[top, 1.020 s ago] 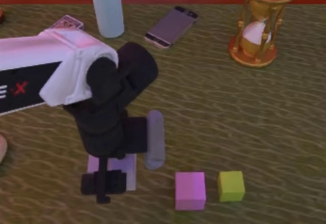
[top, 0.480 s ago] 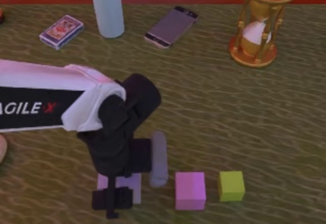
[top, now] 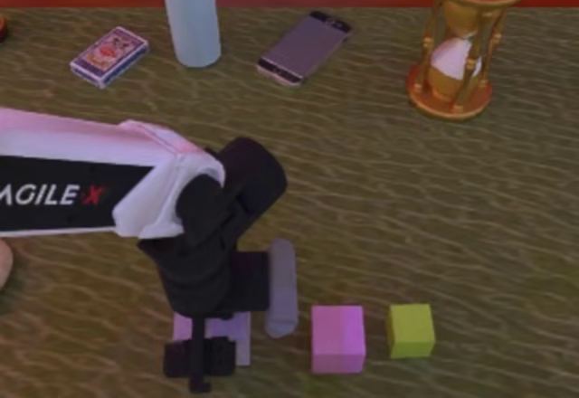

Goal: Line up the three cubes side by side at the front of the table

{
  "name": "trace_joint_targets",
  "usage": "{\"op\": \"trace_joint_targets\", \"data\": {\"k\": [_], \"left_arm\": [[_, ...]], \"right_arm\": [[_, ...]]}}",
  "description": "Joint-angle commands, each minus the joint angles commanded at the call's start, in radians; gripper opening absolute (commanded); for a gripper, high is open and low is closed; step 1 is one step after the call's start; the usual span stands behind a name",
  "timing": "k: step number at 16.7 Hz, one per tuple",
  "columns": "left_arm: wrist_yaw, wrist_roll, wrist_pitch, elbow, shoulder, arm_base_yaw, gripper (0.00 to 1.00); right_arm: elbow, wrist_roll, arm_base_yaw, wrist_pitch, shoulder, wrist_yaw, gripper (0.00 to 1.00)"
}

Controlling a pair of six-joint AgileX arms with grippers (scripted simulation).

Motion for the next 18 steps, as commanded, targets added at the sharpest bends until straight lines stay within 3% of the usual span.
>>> {"op": "trace_joint_targets", "data": {"k": [10,18], "left_arm": [[0.000,0.000,0.000,0.000,0.000,0.000,0.98],[0.000,0.000,0.000,0.000,0.000,0.000,1.00]], "right_arm": [[0.000,0.000,0.000,0.000,0.000,0.000,1.00],[0.000,0.000,0.000,0.000,0.000,0.000,1.00]]}}
